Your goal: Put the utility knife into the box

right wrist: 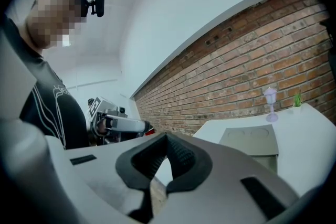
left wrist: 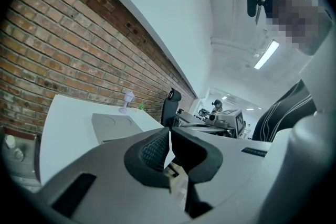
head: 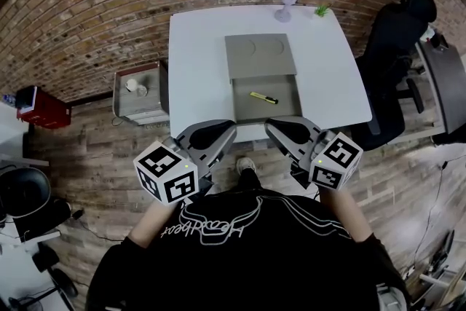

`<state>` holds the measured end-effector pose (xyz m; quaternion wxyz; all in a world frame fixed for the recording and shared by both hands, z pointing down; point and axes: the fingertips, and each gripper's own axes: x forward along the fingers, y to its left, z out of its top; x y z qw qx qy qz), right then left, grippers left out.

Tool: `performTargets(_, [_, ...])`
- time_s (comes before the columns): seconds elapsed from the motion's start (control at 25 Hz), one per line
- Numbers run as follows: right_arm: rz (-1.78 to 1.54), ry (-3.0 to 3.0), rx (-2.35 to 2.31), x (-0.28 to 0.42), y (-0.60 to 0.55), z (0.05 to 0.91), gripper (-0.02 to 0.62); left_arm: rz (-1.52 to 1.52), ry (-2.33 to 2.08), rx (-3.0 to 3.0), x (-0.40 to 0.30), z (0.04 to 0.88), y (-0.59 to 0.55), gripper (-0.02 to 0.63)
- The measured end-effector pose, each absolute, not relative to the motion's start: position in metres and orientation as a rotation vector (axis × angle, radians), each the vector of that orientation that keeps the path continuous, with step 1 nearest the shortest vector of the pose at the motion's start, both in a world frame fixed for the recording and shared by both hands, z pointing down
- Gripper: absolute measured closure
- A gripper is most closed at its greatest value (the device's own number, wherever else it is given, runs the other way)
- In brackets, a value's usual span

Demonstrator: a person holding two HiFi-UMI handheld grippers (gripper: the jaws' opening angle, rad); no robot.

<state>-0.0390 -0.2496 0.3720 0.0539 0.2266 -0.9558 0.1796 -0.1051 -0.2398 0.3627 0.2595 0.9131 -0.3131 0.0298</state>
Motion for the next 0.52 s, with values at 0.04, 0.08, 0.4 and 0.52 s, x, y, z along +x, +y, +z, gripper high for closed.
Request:
performTargets(0.04, [0.549, -2.900, 0.688, -0.040, -0.250, 0.373, 0.594, 0.083, -0.853, 2.471, -0.106, 0.364, -0.240, 0.569])
performTargets(0.08, [0.552, -2.896, 0.687, -0.041, -0.251, 0.374, 0.594, 0.085, -0.856, 2.467, -0.107, 0.364, -0.241, 0.569])
performTargets(0.4, [0.549, -2.882, 0.671, -0.049, -0.256, 0.380, 0.594, 0.090, -0.881, 2.431, -0.117, 0.374, -0.245, 0.569])
performTargets(0.52, [0.554, -2.878, 0.669, -0.048, -0.260, 0.383, 0.594, 0.091, -0.883, 2.424, -0.118, 0.377, -0.248, 0.569])
